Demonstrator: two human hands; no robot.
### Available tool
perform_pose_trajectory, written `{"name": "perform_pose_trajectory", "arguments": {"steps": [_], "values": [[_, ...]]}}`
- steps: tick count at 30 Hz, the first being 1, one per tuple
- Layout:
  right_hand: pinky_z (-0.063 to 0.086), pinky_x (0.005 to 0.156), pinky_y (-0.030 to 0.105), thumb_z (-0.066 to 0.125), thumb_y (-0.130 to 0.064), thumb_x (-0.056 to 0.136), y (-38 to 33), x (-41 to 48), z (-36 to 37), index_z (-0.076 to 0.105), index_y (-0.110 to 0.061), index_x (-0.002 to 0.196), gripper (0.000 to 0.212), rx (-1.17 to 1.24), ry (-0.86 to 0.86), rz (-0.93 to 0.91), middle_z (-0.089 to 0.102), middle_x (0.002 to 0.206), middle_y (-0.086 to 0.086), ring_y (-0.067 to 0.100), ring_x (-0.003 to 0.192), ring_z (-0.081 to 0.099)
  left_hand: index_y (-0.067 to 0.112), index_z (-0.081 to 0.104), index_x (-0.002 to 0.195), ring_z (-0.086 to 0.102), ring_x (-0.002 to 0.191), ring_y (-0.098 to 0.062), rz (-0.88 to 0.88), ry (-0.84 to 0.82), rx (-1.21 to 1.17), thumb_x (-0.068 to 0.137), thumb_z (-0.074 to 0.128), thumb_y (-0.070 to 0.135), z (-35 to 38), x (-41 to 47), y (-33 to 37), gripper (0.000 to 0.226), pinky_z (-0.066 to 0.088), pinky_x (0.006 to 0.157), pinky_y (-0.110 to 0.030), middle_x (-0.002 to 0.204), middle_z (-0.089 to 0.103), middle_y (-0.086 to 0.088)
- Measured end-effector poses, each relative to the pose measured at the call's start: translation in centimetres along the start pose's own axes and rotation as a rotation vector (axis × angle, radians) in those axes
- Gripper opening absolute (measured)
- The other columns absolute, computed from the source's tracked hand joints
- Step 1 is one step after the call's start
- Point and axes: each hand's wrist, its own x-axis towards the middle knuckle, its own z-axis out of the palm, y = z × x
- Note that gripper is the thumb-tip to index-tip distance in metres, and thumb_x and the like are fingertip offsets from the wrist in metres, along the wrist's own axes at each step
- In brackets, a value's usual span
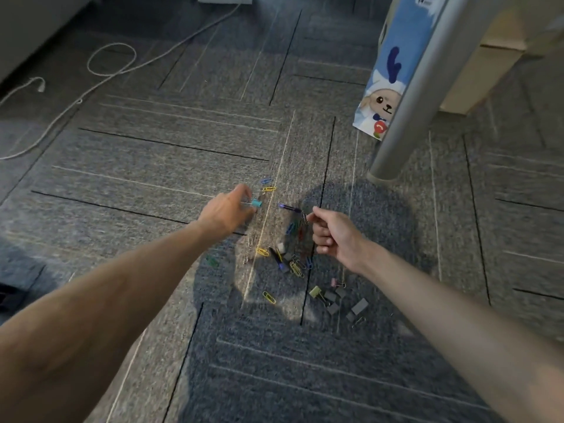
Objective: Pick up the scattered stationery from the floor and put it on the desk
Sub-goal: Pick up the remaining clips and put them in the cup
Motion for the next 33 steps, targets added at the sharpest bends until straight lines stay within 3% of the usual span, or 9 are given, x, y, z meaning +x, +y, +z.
{"name": "perform_pose_trajectory", "arguments": {"steps": [5, 11, 14, 18, 22, 25, 28, 31, 33], "values": [[0.03, 0.042, 0.022, 0.053, -0.033, 0.099, 0.0, -0.9, -1.6, 0.053, -0.014, 0.086, 0.023, -0.26, 0.054, -0.107, 0.034, 0.053, -0.008, 0.008, 0.045, 0.03, 0.02, 0.039, 0.115, 0.058, 0.069, -0.02, -0.08, 0.02, 0.292, 0.084, 0.052, 0.061, 0.8, 2.0, 1.6, 0.054, 0.042, 0.056, -0.032, 0.086, 0.058, 0.0], [0.034, 0.041, 0.02, 0.055, -0.032, 0.098, -0.2, -2.2, -3.2, 0.053, -0.011, 0.087, 0.024, -0.306, 0.133, -0.179, 0.037, 0.056, -0.006, 0.007, 0.046, 0.034, 0.011, 0.038, 0.107, 0.051, 0.064, -0.017, -0.076, -0.067, 0.18, 0.096, 0.043, 0.047, 1.3, 2.4, 2.2, 0.038, 0.037, 0.056, -0.029, 0.08, 0.056, -0.005], [0.034, 0.041, 0.021, 0.055, -0.03, 0.098, -1.1, -3.8, -4.2, 0.053, -0.012, 0.087, 0.021, -0.259, 0.158, -0.124, 0.037, 0.056, -0.006, 0.007, 0.044, 0.034, 0.013, 0.045, 0.09, 0.044, 0.059, -0.013, -0.19, -0.089, -0.199, 0.101, 0.031, 0.04, 0.8, 0.8, 2.9, 0.032, 0.033, 0.051, -0.024, 0.072, 0.05, -0.001], [0.031, 0.039, 0.021, 0.054, -0.027, 0.099, -1.8, -5.5, -5.3, 0.054, -0.013, 0.083, 0.021, -0.109, 0.14, -0.097, 0.036, 0.049, -0.008, 0.007, 0.042, 0.033, 0.017, 0.036, 0.071, 0.027, 0.047, -0.012, -0.285, -0.265, -1.173, 0.094, 0.024, 0.022, 0.8, -2.2, 4.9, 0.026, 0.027, 0.045, -0.022, 0.056, 0.036, 0.002], [0.03, 0.039, 0.02, 0.053, -0.029, 0.098, -0.2, -5.6, -5.5, 0.059, -0.009, 0.087, 0.024, 0.012, 0.101, -0.126, 0.035, 0.053, -0.005, 0.01, 0.044, 0.032, 0.017, 0.04, 0.072, 0.03, 0.049, -0.011, -0.206, -0.255, -1.534, 0.088, 0.026, 0.018, 1.7, -4.8, 7.3, 0.021, 0.032, 0.045, -0.018, 0.06, 0.043, 0.0], [0.028, 0.041, 0.019, 0.054, -0.031, 0.097, 0.9, -4.9, -4.9, 0.062, -0.006, 0.09, 0.027, 0.019, 0.088, -0.156, 0.037, 0.054, -0.004, 0.014, 0.046, 0.031, 0.021, 0.039, 0.068, 0.03, 0.046, -0.009, -0.182, -0.239, -1.585, 0.098, 0.031, 0.032, 2.8, -5.7, 8.4, 0.033, 0.033, 0.043, -0.018, 0.056, 0.041, 0.005], [0.032, 0.044, 0.018, 0.061, -0.034, 0.093, 1.7, -4.3, -4.3, 0.063, -0.004, 0.092, 0.029, -0.197, 0.194, -0.286, 0.043, 0.057, -0.003, 0.014, 0.049, 0.034, 0.019, 0.042, 0.074, 0.03, 0.047, -0.007, -0.164, -0.273, -1.419, 0.101, 0.034, 0.037, 3.9, -6.4, 8.9, 0.034, 0.031, 0.044, -0.019, 0.056, 0.037, 0.007], [0.037, 0.043, 0.02, 0.062, -0.032, 0.093, 2.3, -4.0, -5.7, 0.057, -0.014, 0.098, 0.019, -0.841, 0.363, -0.528, 0.05, 0.062, -0.007, 0.011, 0.045, 0.039, 0.009, 0.055, 0.103, 0.034, 0.049, -0.006, -0.138, -0.288, -1.288, 0.101, 0.035, 0.026, 4.8, -7.0, 8.8, 0.026, 0.03, 0.043, -0.018, 0.061, 0.046, 0.007], [0.045, 0.044, 0.02, 0.058, -0.032, 0.096, 2.3, -3.6, -7.1, 0.053, -0.019, 0.119, 0.027, -1.247, 0.364, -0.509, 0.053, 0.069, -0.01, 0.009, 0.046, 0.047, 0.008, 0.058, 0.11, 0.037, 0.05, -0.007, -0.139, -0.273, -1.118, 0.1, 0.038, 0.022, 4.9, -7.2, 8.4, 0.026, 0.029, 0.046, -0.021, 0.061, 0.049, 0.006]]}}
